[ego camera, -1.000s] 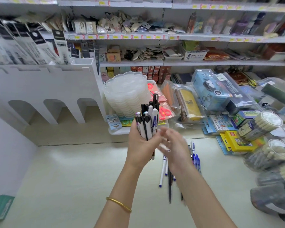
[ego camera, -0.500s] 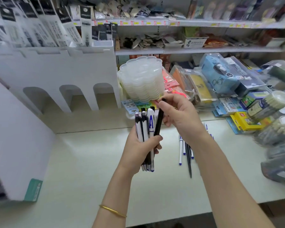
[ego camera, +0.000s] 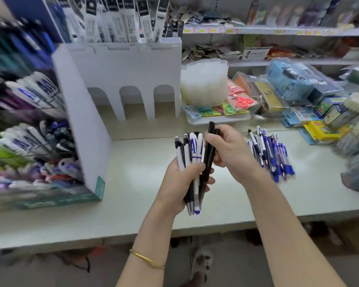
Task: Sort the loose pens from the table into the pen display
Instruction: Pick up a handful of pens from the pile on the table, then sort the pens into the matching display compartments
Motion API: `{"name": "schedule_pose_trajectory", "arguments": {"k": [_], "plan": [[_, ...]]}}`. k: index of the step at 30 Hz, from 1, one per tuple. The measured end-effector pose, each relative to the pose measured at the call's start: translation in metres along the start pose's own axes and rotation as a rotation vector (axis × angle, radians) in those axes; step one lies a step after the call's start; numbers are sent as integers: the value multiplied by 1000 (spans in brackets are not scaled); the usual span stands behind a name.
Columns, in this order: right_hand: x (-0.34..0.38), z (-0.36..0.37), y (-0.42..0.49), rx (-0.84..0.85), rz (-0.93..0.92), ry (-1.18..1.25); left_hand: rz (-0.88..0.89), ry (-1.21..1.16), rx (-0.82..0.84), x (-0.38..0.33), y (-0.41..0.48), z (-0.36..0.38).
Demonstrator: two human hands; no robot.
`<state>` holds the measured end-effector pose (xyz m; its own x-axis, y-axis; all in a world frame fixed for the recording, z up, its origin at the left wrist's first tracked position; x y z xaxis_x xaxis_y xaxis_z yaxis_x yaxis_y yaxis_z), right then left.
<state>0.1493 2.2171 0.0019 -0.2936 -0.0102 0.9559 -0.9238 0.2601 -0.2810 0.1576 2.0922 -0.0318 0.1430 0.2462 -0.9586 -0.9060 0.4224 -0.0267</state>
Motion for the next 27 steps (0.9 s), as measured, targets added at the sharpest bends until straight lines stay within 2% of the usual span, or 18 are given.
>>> {"name": "schedule_pose_trajectory", "arguments": {"k": [3, 7, 11, 14, 17, 21, 25, 27], "plan": [[-9, 40, -28, 5, 8, -14, -24, 30, -55, -8, -39, -29], [-7, 107, -55, 103, 15, -14, 13, 73, -151, -30, -81, -80], [10, 175, -71, 234, -66, -149, 90, 45, -244, -58, -111, -134], [27, 218, -76, 247, -145, -138, 124, 2, -337, -77, -126, -176], [48, 259, -71, 182, -229, -71, 163, 31, -476, -91, -131, -233], [81, 319, -52, -19, -398, 6, 221, 180, -648, -115, -124, -320], [118, 384, -31, -256, -617, 46, 284, 218, -638, -154, -102, -389], [128, 398, -26, -313, -707, 37, 329, 242, -606, -167, -96, -401]]}}
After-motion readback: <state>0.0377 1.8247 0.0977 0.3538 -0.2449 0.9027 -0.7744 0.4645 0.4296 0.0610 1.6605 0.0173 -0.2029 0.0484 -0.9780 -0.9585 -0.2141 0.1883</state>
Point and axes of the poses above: each hand's wrist, its own y-axis towards the middle knuckle, its own z-axis out of the palm, x = y × z, the point moved 4 cm from there along y, towards the middle knuckle, and after that the axes turned 13 degrees about z, right-handed, at the moved point
